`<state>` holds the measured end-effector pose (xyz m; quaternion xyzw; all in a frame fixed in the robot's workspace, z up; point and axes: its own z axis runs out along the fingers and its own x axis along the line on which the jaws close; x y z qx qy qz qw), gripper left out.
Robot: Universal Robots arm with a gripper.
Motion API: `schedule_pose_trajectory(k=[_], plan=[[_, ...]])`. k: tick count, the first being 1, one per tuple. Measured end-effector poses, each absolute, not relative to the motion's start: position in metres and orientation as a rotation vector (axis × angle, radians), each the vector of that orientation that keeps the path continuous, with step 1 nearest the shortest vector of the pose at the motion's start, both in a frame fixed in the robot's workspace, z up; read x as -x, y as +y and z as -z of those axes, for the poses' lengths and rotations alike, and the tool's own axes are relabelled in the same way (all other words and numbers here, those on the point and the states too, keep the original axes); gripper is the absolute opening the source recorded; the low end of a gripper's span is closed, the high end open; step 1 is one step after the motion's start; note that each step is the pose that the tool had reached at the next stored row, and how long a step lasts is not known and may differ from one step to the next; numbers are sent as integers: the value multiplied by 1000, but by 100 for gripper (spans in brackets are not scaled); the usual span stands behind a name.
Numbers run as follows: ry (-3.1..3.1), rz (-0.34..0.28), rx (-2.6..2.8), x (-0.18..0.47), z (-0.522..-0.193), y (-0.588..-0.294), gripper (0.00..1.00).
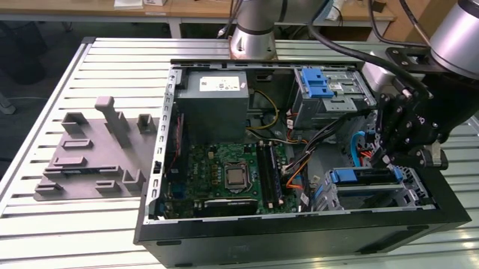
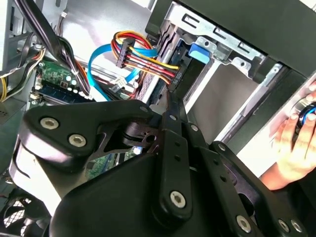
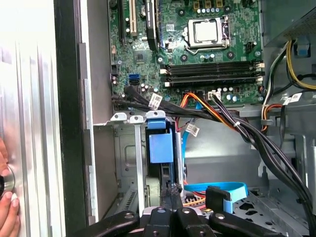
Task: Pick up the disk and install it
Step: 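Insert the second disk wire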
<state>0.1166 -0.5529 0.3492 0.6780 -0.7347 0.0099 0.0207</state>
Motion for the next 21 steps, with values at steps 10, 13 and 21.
schedule_pose_trajectory(k=[10,13,21], plan=[[-2279,-28,-2103,-106,-354,-553,11],[-2279,-28,-2104,-105,-359,-553,11],[-2279,-27,-2105,-102,-367,-550,11]])
